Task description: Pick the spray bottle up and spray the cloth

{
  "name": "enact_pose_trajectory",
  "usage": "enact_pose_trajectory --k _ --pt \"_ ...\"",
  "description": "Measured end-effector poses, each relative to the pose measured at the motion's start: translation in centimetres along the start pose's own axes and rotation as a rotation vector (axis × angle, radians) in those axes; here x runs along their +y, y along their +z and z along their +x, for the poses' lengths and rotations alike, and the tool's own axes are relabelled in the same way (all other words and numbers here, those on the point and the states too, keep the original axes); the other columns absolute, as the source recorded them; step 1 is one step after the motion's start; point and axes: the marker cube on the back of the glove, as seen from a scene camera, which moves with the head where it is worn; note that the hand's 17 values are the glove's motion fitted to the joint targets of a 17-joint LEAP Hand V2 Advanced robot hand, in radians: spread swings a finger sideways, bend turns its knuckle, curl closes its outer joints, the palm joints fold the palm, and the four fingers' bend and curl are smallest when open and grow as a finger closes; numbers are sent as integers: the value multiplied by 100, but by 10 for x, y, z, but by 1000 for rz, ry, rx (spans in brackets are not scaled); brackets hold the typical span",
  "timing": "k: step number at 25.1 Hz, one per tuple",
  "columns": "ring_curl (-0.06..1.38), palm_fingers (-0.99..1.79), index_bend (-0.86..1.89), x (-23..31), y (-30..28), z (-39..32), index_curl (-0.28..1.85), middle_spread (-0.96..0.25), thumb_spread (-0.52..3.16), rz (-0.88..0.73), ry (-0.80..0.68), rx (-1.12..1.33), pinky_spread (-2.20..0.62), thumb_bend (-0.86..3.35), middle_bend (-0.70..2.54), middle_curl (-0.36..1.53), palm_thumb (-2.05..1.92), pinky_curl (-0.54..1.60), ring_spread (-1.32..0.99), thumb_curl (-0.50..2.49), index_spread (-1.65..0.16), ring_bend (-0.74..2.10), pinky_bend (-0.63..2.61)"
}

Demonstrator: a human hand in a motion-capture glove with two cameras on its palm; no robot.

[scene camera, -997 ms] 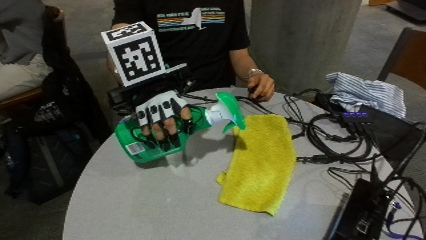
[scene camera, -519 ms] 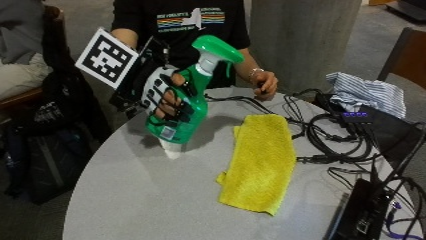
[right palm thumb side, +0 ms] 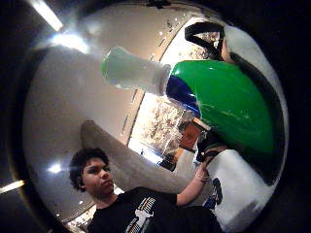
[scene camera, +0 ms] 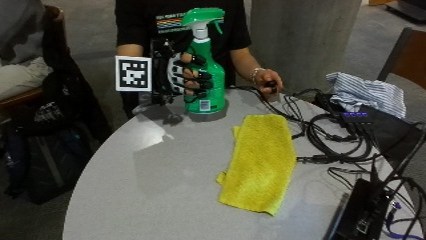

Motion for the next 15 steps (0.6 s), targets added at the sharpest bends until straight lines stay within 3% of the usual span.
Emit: enact_pose_trajectory --k 6,15 --pt "37 104 11 33 39 -4 27 0 72 -81 -69 -19 6 -3 22 44 95 36 -1 62 -19 44 38" --pt "37 103 11 40 88 2 27 0 76 -141 -50 -41 7 -3 20 44 94 36 -1 59 -20 41 37"
